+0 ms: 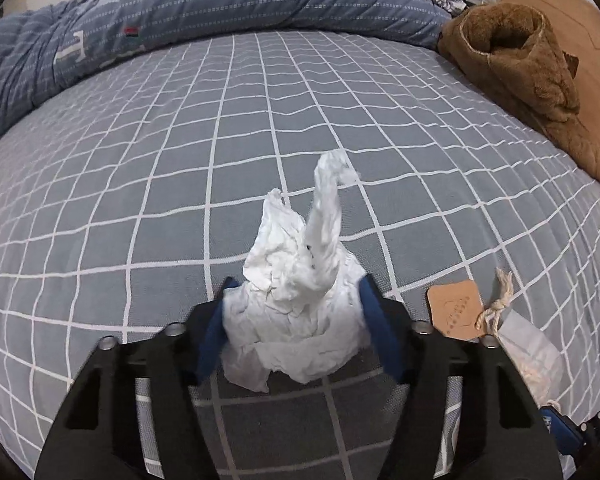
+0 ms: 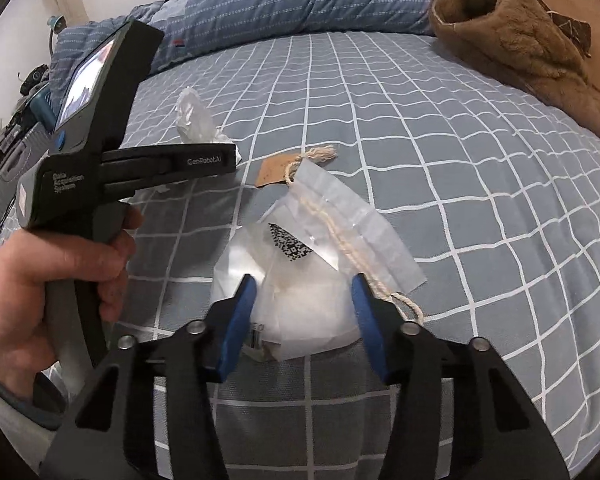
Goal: Collect trash
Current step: 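Grasp the white tissue with the left tool while the right tool grasps the white pouch, then lift the tissue and white pouch and carry them to the bin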
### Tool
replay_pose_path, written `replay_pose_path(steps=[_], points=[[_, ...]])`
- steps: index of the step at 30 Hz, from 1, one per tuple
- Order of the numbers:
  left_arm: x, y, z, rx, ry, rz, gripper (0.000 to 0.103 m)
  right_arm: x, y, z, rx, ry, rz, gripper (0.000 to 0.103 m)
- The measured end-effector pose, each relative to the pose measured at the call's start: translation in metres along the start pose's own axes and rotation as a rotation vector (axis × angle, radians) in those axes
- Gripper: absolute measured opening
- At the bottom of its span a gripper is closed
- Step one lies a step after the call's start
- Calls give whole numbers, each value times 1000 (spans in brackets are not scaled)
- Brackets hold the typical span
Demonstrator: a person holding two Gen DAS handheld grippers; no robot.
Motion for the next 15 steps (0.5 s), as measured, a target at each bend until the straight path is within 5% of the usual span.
replay_pose_path(steps=[7,15], points=[[-2,-3,2,-14,3,-5,23,-5,3,3,11,5,18,38],[7,-4,6,-28,-5,-4,20,-1,2,0,7,-2,28,37]])
Point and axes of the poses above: each gripper's, at about its wrist camera, not at the fingertips, and x roughly against the way its jaws point, y to its left, z to its underside, the point moved 10 cm from there along -x, roughly the way its jaws point, and after that the axes turned 15 degrees about z, right-handed, at the moved point
